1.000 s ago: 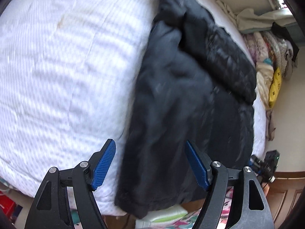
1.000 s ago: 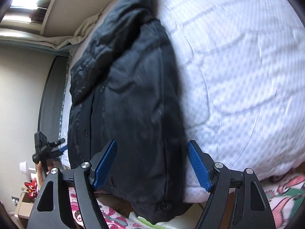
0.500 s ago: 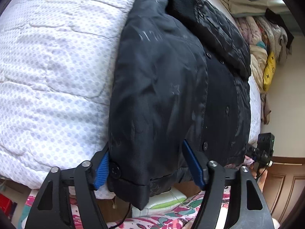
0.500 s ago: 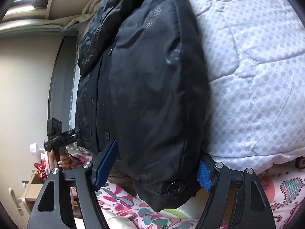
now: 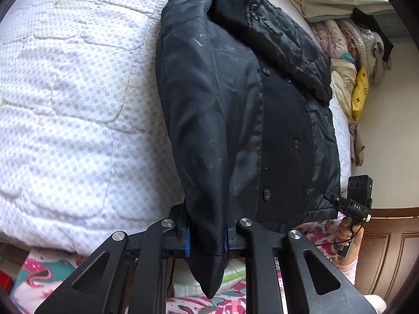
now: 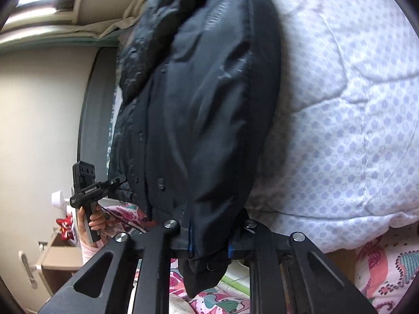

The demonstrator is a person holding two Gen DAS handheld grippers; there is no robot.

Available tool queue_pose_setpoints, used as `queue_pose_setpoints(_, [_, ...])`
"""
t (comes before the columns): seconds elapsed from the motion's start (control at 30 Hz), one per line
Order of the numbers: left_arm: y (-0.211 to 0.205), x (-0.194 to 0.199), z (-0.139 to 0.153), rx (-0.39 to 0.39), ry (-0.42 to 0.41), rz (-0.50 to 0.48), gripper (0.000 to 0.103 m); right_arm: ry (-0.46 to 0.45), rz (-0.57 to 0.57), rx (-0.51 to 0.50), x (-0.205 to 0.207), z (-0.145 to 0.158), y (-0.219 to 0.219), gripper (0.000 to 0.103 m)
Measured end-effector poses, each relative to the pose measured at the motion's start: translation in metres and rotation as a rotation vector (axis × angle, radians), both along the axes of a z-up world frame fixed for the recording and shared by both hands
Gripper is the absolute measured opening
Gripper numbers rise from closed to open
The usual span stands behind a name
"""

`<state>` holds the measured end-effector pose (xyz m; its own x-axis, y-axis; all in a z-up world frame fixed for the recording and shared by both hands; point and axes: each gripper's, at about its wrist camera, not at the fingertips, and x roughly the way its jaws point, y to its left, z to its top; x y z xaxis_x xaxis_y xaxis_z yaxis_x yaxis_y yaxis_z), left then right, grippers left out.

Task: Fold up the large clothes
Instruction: 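Lift the coat with both tools, folding it over on itself, then lower the folded coat onto the bed and open both tools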

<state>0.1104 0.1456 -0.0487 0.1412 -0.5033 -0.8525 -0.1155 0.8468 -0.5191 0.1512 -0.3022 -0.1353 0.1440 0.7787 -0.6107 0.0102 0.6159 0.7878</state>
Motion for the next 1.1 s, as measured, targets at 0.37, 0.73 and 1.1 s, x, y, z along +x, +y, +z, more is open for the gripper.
queue_pose_setpoints(0.37, [-0.001, -0.049, 0.031, -0.07, -0.047, -0.005, 0.018, -0.049, 0.004, 0.042, -0.024, 0.028, -0.015, 0.011])
queue_pose_setpoints(0.73, [-0.002, -0.087, 0.043, -0.132, -0.081, 0.017, 0.016, -0.091, -0.02, 0.062, -0.055, 0.047, -0.037, 0.01])
queue_pose_setpoints(1.1, [-0.012, -0.053, 0.077, -0.13, -0.166, 0.009, 0.015, -0.195, -0.004, 0.084, -0.037, 0.074, -0.036, 0.009])
